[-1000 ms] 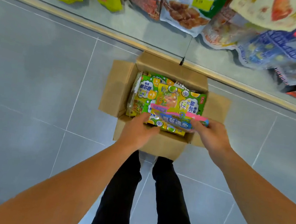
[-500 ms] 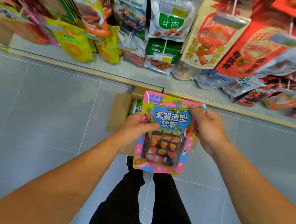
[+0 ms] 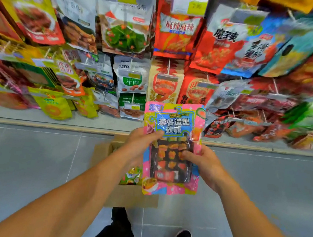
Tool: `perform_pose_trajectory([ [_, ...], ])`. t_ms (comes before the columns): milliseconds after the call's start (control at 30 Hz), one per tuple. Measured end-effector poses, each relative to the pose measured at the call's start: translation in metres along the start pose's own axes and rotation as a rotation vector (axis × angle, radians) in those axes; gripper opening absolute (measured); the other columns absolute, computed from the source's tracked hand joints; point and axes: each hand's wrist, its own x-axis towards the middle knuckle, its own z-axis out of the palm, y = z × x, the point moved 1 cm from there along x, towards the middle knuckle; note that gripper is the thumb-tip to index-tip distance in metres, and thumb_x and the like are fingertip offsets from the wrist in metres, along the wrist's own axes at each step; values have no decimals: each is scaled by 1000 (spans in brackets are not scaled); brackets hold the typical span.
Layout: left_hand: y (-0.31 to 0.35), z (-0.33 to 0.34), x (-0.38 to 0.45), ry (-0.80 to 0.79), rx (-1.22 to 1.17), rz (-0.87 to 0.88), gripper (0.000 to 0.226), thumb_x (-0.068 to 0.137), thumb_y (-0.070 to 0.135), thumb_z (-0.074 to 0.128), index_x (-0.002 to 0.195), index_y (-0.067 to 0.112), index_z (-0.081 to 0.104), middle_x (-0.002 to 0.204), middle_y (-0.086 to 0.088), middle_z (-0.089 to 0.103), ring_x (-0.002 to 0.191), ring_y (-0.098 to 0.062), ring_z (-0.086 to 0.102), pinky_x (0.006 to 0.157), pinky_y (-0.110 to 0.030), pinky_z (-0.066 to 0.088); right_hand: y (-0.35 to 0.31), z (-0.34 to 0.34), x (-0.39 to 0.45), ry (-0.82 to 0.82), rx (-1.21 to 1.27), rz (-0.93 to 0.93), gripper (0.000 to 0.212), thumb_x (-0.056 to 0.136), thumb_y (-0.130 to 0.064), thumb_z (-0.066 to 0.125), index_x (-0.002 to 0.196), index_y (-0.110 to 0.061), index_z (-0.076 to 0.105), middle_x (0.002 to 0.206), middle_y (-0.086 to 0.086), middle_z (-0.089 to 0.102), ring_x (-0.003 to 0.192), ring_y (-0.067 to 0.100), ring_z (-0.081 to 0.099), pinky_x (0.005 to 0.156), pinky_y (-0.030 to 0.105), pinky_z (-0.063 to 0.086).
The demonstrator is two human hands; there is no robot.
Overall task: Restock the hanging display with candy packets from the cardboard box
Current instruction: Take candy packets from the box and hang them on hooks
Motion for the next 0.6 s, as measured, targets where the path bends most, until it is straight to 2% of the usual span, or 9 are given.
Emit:
perform_pose_trajectory([
  [100,7,61,8,-26,70,69,36,72,28,77,103,12,73,111,-11,72,111,-33,65,100,-54,48,-6,-56,-16,48,20,-67,16,86,0,68,100,-6,70,94,12,75,80,23,72,79,40,58],
  [167,8,105,13,-80,77,81,39,70,30,79,105,13,73,113,-12,72,112,-36,64,101,-59,45,-10,-96,-28,94,64,-121,17,85,-1,69,101,-6,70,95,13,76,82,23,73,78,39,60],
  [267,16,176,16,-109,110,132,10,88,16,69,98,15,73,99,-6,75,96,-28,68,96,-49,51,-20,-161,-46,125,107,-217,19,85,-1,70,102,-9,71,99,14,76,90,30,73,82,42,59],
  [333,22,233,9,-117,136,194,11,89,13,67,100,14,72,100,-7,75,96,-29,66,93,-47,50,-29,-212,-60,140,138,-273,20,85,0,69,104,-7,71,100,15,75,92,33,72,84,44,58],
  [400,30,275,5,-128,138,243,20,88,13,68,108,11,71,115,-17,69,109,-36,62,98,-55,46,-41,-249,-69,152,139,-311,21,84,-1,69,105,-6,70,100,16,75,91,32,72,84,45,58],
  [467,41,316,3,-141,152,293,26,83,16,70,109,10,70,120,-19,67,114,-39,61,100,-57,44,-57,-285,-79,160,150,-362,20,83,-1,71,102,-7,72,97,15,76,88,31,73,84,45,57],
  [533,58,358,-4,-128,170,345,22,80,16,73,101,9,71,112,-19,70,107,-38,64,98,-55,46,-76,-319,-89,181,172,-408,19,83,0,71,99,-9,73,95,14,76,85,29,73,82,44,57],
  [600,78,397,-8,-130,185,377,10,84,13,72,93,9,70,97,-16,71,90,-29,65,90,-46,48,-95,-350,-99,199,195,-450,19,82,-2,72,100,-9,73,96,15,76,89,32,72,82,46,58],
])
